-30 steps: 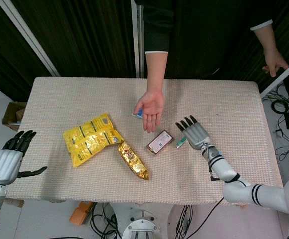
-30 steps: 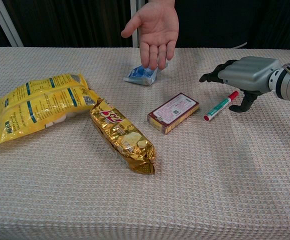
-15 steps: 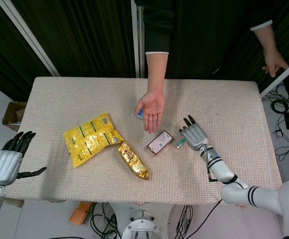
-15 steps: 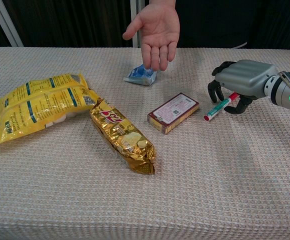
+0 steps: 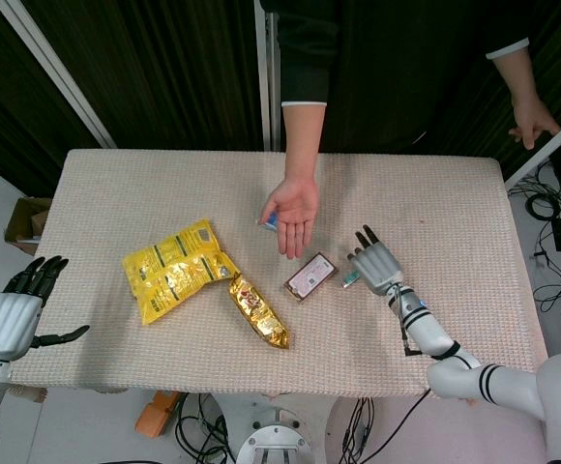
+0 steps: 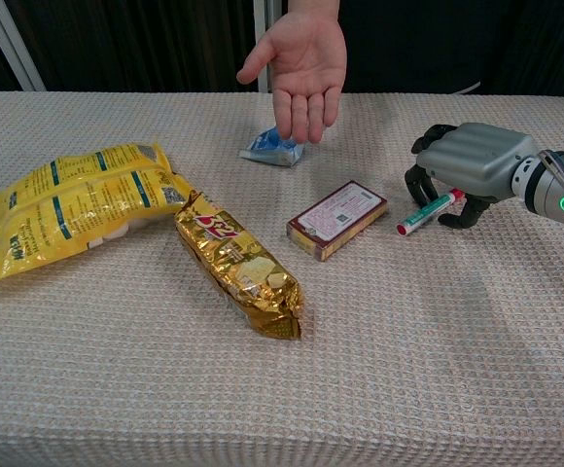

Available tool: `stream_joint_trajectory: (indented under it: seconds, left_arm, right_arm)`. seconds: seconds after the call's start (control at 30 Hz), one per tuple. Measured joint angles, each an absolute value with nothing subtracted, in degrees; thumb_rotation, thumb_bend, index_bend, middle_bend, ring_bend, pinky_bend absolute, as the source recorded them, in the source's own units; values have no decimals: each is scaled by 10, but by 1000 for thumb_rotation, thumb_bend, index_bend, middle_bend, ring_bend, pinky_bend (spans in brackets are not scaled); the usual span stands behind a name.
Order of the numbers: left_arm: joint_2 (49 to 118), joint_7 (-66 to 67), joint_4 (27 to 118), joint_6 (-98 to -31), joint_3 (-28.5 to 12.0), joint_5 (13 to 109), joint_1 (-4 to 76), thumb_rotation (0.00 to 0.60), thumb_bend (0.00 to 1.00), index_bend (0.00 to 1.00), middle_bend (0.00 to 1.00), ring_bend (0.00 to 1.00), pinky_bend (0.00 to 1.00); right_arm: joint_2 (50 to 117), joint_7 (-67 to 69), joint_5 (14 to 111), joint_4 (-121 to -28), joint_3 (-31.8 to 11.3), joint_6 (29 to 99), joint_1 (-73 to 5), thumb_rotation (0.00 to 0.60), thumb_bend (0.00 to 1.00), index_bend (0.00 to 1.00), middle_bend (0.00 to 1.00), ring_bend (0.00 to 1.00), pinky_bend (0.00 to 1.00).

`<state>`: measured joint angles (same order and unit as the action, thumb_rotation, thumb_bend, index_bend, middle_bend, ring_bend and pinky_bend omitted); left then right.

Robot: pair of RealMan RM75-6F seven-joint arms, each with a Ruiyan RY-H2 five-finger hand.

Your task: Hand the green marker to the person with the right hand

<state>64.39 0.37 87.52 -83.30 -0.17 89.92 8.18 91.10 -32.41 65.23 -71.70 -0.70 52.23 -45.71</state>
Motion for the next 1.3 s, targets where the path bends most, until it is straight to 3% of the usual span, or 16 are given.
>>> stream_joint_trajectory:
  seconds: [0.17, 0.57, 0.87, 1.3]
  left_arm:
    - [643, 0, 873, -834, -2, 898, 81, 309, 0, 36, 64, 66, 208]
    - [639, 1, 877, -835, -4, 898, 82, 310, 0, 37, 64, 66, 208]
    - [644, -5, 871, -826, -9, 895, 90, 310, 0, 37, 64, 66, 208]
    - [636, -18, 860, -832, -6, 893, 83, 308, 0, 37, 64, 66, 208]
  right_arm:
    - [921, -321, 668, -700, -12, 537, -449, 600, 247, 634, 542, 184, 0]
    - [891, -283, 725, -725, -23, 592, -431, 600, 275, 711, 603, 226, 0]
    - [829, -257, 739, -799, -86, 642, -426, 600, 257, 721, 612, 241, 0]
    - [985, -413, 716, -773, -157, 713, -486, 600, 240, 724, 613, 230, 0]
